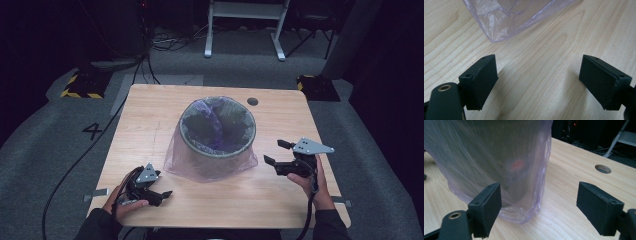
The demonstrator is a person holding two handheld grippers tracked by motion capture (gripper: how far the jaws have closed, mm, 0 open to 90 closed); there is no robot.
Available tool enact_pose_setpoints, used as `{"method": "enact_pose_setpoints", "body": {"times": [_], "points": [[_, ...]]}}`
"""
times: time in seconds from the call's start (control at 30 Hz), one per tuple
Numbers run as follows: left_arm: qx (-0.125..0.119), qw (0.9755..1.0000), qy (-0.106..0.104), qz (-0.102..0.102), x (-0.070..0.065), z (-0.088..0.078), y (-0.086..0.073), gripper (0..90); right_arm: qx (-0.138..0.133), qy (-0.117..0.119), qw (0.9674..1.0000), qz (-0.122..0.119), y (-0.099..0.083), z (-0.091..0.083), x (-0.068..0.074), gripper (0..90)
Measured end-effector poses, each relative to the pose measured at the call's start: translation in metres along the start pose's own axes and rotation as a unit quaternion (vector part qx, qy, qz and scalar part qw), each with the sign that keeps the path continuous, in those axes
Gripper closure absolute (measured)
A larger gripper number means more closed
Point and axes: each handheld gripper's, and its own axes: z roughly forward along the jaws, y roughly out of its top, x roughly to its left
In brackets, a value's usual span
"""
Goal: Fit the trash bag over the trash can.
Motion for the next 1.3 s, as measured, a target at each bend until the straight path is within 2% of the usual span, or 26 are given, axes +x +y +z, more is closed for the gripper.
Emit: {"method": "enact_pose_setpoints", "body": {"times": [0.33,0.83,1.3], "points": [[0.0,1.0,0.0,0.0,0.0,0.001,0.001,14.6,-0.015,-0.01,0.9994,-0.03,0.033,-0.006,0.002,19.7],[0.0,1.0,-0.001,0.001,0.0,0.001,0.001,14.5,-0.02,-0.016,0.9987,-0.045,0.061,-0.003,0.001,20.6],[0.0,1.0,-0.001,0.001,0.0,0.001,0.001,14.5,-0.022,-0.015,0.9985,-0.048,0.087,0.002,0.002,19.1]]}}
